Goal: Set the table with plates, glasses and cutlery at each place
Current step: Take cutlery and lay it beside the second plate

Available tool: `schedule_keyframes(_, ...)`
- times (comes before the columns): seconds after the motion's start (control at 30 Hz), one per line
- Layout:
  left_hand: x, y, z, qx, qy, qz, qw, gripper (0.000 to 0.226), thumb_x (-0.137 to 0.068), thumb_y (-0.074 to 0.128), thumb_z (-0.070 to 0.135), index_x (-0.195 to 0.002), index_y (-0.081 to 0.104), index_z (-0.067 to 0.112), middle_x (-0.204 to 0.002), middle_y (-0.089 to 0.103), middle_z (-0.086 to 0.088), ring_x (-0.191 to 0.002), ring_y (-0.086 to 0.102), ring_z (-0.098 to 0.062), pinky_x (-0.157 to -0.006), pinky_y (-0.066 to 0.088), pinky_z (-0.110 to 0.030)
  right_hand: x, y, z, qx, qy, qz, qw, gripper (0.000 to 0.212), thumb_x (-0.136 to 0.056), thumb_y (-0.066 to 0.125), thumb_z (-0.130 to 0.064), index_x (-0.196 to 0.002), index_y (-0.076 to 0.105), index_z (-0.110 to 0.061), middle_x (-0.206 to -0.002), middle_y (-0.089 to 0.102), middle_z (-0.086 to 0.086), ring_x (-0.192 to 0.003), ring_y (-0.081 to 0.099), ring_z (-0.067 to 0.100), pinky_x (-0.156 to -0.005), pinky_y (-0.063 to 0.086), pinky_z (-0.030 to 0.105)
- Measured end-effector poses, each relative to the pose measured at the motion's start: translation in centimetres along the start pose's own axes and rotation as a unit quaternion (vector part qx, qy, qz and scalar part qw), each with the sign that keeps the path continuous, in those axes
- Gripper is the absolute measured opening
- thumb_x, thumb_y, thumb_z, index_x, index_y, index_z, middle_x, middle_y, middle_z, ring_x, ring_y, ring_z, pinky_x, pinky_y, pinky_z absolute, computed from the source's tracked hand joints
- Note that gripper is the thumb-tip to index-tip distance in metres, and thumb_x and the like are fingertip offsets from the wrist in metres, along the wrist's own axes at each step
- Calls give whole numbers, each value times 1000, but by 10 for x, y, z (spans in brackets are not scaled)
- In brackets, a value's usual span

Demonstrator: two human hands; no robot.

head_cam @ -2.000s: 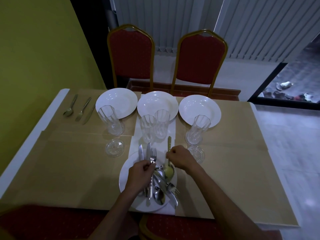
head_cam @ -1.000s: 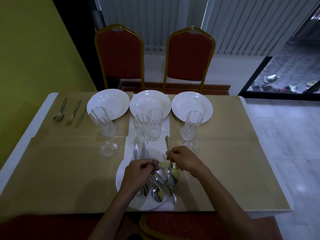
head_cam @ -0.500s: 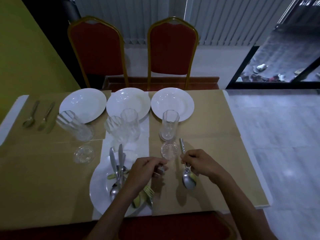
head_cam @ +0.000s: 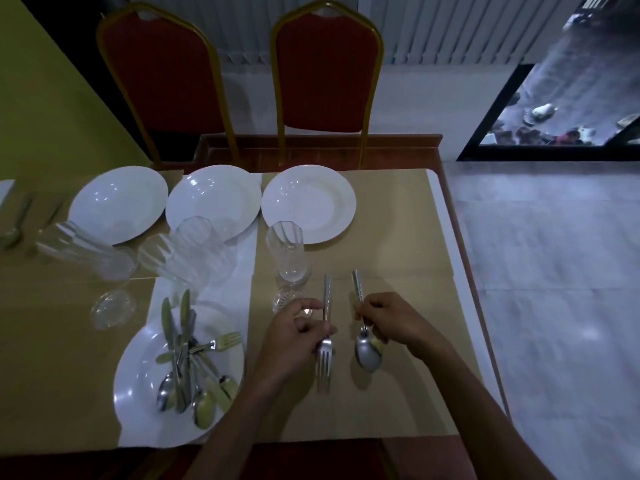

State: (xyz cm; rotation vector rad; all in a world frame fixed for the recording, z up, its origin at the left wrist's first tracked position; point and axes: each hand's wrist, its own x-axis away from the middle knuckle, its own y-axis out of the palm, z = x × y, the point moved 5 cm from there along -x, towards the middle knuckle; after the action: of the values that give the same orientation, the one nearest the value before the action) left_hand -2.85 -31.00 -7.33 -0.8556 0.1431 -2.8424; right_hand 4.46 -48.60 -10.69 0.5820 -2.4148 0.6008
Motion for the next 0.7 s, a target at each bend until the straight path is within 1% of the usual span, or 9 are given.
schedule_keyframes(0.1,-11,18,0,-26,-4,-9,1000,30,-87,68,7,-113,61,20,-80,77,-3,-77,74,-10,-67,55,-23,-5,-17,6,0,-6,8,1000,33,-99,57,-27,-72,68,-11,-52,58,-8,-47,48,15,-48,39,28)
schedule_keyframes(0.23,-32,37,2,-44,-13,-2,999,19,-85,70,7,-103,68,12,-81,77,-3,-75,74,-11,-68,56,-21,-13,-44,13,5,-6,35,999,35,-98,58,-29,-66,65,-18,-54,60,-8,-49,51,13,-51,41,28)
schedule_keyframes(0.3,-45,48,6,-56,-8,0,998,16,-84,72,8,-100,71,10,-81,77,-2,-74,73,-10,-67,54,-20,-20,-55,15,9,-6,48,999,31,-97,58,-29,-69,68,-18,-58,61,-7,-48,52,10,-51,42,27)
schedule_keyframes(0.43,-81,74,23,-105,7,-3,994,11,-80,75,13,-86,74,22,-82,75,1,-79,71,-13,-71,55,-25,-39,-81,16,35,-16,67,997,28,-97,56,-30,-82,72,-12,-75,67,5,-53,58,12,-46,43,23)
schedule_keyframes(0.5,-102,88,32,-114,7,0,993,10,-80,75,14,-89,75,19,-82,75,1,-73,71,-9,-63,54,-22,-53,-96,15,50,-15,82,995,28,-97,57,-29,-80,70,-11,-75,66,5,-53,58,12,-45,43,22)
schedule_keyframes(0.57,-122,102,42,-110,2,11,994,8,-82,73,11,-89,74,13,-79,73,1,-57,67,1,-51,47,-11,-71,-112,12,71,-18,102,992,31,-97,58,-27,-69,64,-17,-70,64,1,-53,56,12,-48,43,22)
schedule_keyframes(0.6,-133,109,47,-119,3,17,993,7,-83,72,11,-89,73,13,-78,71,4,-54,65,4,-48,44,-8,-81,-120,10,89,-19,111,990,34,-97,58,-27,-64,60,-20,-67,63,-2,-54,55,10,-52,43,22)
schedule_keyframes(0.63,-143,117,52,-133,4,19,991,8,-83,72,12,-90,73,14,-79,70,6,-56,64,4,-49,43,-8,-90,-128,8,108,-19,119,987,36,-97,58,-27,-61,56,-22,-64,61,-4,-55,54,8,-53,41,22)
schedule_keyframes(0.7,-163,131,59,-158,5,20,987,8,-82,72,17,-89,73,18,-85,71,5,-73,67,-6,-59,44,-14,-110,-144,5,144,-17,133,981,39,-97,59,-27,-59,51,-21,-62,56,-7,-59,54,11,-52,36,21)
